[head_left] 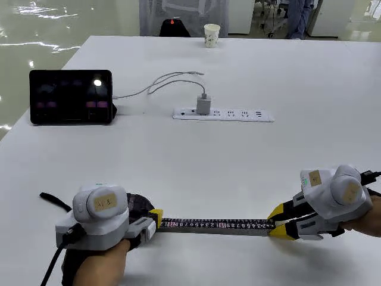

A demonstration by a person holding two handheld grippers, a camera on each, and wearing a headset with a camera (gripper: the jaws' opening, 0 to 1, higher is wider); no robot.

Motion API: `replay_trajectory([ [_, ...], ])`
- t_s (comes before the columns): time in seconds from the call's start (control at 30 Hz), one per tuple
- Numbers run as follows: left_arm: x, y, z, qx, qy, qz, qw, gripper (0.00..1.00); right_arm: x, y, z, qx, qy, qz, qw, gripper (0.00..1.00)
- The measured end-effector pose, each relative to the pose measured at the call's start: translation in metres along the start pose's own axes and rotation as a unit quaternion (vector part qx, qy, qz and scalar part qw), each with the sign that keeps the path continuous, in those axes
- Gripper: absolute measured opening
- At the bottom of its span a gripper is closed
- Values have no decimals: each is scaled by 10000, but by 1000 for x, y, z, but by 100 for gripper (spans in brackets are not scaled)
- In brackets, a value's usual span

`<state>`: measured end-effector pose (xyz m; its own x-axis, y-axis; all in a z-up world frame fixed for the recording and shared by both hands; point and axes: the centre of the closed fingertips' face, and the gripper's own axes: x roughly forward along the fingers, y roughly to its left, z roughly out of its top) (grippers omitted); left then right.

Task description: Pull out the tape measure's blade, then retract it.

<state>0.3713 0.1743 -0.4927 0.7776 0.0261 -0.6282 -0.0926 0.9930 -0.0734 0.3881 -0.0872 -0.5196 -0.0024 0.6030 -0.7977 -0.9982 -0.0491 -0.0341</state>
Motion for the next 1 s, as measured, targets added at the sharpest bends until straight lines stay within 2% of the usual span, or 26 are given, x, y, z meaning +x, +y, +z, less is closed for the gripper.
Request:
replay_trajectory([
  [0.3,0,0,-2,13,164,29,9999,62,0,0,0,-7,7,-2,10000,10],
  [1.0,-1,2,-2,120,202,74,9997,58,0,3,1,-23,9,30,10000,10],
])
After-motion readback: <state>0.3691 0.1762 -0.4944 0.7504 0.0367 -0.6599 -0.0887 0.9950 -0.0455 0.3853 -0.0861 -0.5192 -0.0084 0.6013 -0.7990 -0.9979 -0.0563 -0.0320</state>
